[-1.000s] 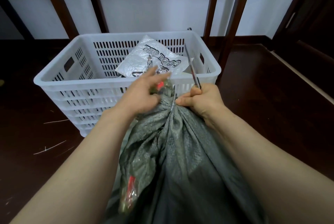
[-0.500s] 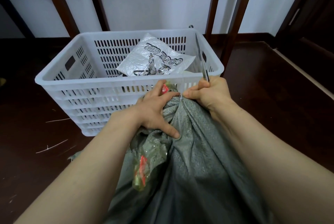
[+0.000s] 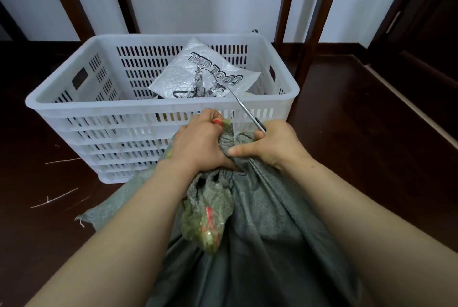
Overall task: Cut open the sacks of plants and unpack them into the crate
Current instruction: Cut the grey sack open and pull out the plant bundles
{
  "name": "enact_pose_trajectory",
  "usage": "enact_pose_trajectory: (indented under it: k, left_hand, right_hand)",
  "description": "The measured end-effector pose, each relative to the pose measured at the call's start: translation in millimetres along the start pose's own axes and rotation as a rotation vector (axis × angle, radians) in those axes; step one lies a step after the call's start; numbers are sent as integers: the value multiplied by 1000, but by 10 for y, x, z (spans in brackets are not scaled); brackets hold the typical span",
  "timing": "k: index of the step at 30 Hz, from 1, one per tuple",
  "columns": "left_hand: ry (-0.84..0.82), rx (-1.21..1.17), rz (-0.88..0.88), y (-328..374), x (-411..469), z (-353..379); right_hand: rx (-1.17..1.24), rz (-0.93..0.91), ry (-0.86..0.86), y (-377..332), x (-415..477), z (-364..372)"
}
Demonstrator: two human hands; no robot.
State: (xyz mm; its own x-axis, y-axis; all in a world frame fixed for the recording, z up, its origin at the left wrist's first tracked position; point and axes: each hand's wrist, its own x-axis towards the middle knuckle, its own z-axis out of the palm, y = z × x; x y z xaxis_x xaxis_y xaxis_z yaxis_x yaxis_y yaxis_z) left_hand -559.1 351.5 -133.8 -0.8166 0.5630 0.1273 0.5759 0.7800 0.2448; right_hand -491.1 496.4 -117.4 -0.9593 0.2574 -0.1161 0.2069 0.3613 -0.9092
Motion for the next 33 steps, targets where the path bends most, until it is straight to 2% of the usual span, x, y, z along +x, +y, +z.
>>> enact_pose_trajectory:
  k: [2, 7, 12, 14, 19, 23, 25, 28, 30, 33]
  left_hand:
    - [-28, -40, 2, -20, 30, -20]
    - [-155, -300, 56, -54, 57, -136]
    - [-198, -552, 62, -111, -14, -108]
    - [-175, -557, 31, -117, -27, -27]
    - [-99, -553, -14, -67, 6, 102]
    - [-90, -579, -41, -70, 85, 143]
    - [-92, -574, -53, -73, 126, 182]
    - [-68, -567, -62, -55, 180, 210]
    - [-51, -572, -73, -59, 204, 215]
    - [-29, -575, -80, -67, 202, 223]
  right_hand:
    - [77, 6, -25, -2, -31, -46]
    - [309, 77, 85, 109, 74, -126]
    - [592, 164, 43, 128, 85, -164]
    - [569, 199, 36, 165, 109, -152]
    - [335, 198, 105, 164, 152, -142]
    - [330, 195, 223, -57, 49, -318]
    - [452, 260, 188, -124, 7, -381]
    - [610, 315, 20, -150, -46, -338]
    - [660, 339, -63, -128, -63, -243]
    - [667, 363, -90, -47, -60, -126]
